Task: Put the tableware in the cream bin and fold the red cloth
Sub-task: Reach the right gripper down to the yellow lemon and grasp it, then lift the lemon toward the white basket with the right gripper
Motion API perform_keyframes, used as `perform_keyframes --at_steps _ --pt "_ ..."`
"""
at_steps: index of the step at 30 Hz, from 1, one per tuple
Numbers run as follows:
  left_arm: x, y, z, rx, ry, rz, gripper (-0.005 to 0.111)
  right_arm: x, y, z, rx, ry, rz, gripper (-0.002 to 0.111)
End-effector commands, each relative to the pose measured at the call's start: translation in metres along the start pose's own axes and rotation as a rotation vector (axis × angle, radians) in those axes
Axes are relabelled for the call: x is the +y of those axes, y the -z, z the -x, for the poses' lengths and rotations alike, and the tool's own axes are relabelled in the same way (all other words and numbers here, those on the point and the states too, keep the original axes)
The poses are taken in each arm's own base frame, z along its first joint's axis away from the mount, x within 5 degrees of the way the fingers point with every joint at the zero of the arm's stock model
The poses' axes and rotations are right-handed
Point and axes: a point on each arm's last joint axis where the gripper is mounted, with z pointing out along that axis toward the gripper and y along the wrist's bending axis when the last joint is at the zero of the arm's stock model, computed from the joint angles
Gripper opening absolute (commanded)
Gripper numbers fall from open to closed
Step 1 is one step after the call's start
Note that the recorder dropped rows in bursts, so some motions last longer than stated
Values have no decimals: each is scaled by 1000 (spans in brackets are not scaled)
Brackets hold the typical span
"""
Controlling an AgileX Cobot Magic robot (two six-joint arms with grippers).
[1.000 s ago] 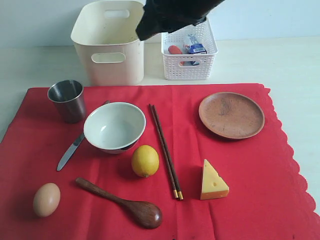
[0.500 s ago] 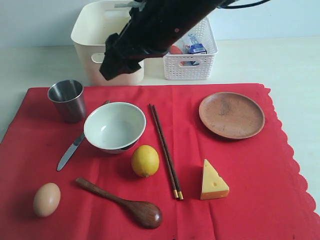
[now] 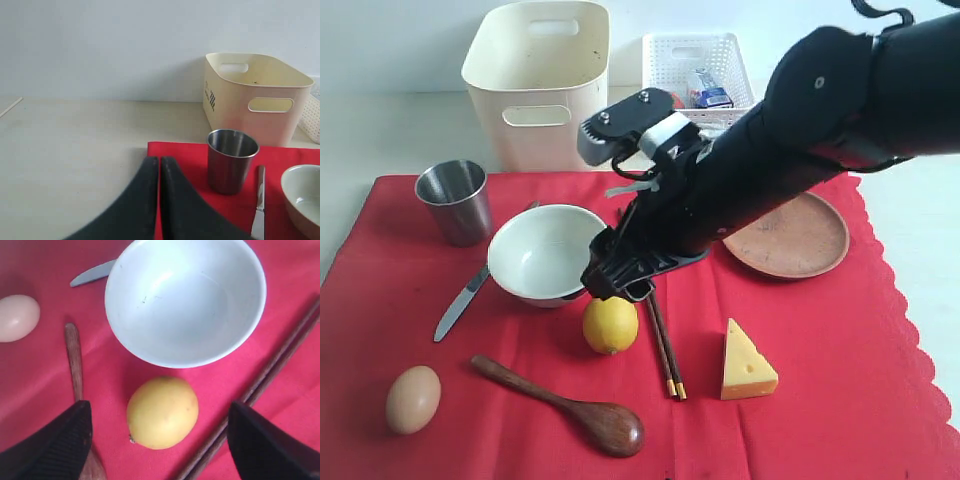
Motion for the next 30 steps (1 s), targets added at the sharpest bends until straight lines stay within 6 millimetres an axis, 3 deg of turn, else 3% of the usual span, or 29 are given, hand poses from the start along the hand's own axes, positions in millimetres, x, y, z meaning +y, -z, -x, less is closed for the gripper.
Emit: perform_keyframes --at_steps 1,7,14,23,26,30 --pt "0 1 1 -7 6 1 4 -1 -18 -6 8 -11 -26 72" --pt "0 1 1 -7 6 1 4 -14 -59 -25 111 -66 -44 72" --pt "0 1 1 -7 6 1 4 -9 -74 -29 127 -80 -12 72" --pt "0 1 1 -7 6 1 4 2 -77 -28 119 -28 -10 71" --pt "0 1 1 -7 6 1 4 3 -77 -28 123 -23 -8 60" --pt "0 1 1 -7 6 1 4 4 -76 -30 143 -20 11 33"
